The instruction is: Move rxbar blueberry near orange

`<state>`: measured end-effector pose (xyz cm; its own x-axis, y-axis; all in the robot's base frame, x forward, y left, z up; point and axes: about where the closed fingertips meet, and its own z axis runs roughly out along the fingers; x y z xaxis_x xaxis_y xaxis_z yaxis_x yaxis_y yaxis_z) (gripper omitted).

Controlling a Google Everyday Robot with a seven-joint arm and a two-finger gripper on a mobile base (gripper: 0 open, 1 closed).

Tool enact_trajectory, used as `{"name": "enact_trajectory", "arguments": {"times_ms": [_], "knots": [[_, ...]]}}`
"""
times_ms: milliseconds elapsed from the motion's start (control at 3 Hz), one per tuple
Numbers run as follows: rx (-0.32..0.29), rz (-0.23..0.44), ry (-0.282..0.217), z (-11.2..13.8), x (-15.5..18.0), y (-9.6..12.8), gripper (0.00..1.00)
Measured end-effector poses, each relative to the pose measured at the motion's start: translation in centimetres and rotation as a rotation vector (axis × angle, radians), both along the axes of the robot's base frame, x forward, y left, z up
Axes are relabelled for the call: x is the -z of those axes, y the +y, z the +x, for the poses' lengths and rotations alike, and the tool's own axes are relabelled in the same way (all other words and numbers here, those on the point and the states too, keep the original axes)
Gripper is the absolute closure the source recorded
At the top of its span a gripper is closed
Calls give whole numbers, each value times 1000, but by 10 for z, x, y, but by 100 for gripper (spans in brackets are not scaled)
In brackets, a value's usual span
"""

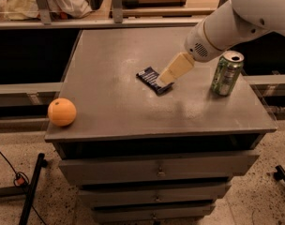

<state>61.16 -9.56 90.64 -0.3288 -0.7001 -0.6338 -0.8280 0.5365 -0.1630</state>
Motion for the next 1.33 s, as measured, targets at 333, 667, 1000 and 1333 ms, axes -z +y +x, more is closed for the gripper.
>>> {"name": "enact_trajectory", "arguments": {"times_ms": [333, 667, 1000, 1333], "knots": [[-35, 67, -21, 12, 4, 20, 0], [-44, 85, -20, 29, 17, 34, 0], [-68, 56, 3, 39, 36, 44, 0], [-82, 25, 37, 41, 58, 43, 0]]}}
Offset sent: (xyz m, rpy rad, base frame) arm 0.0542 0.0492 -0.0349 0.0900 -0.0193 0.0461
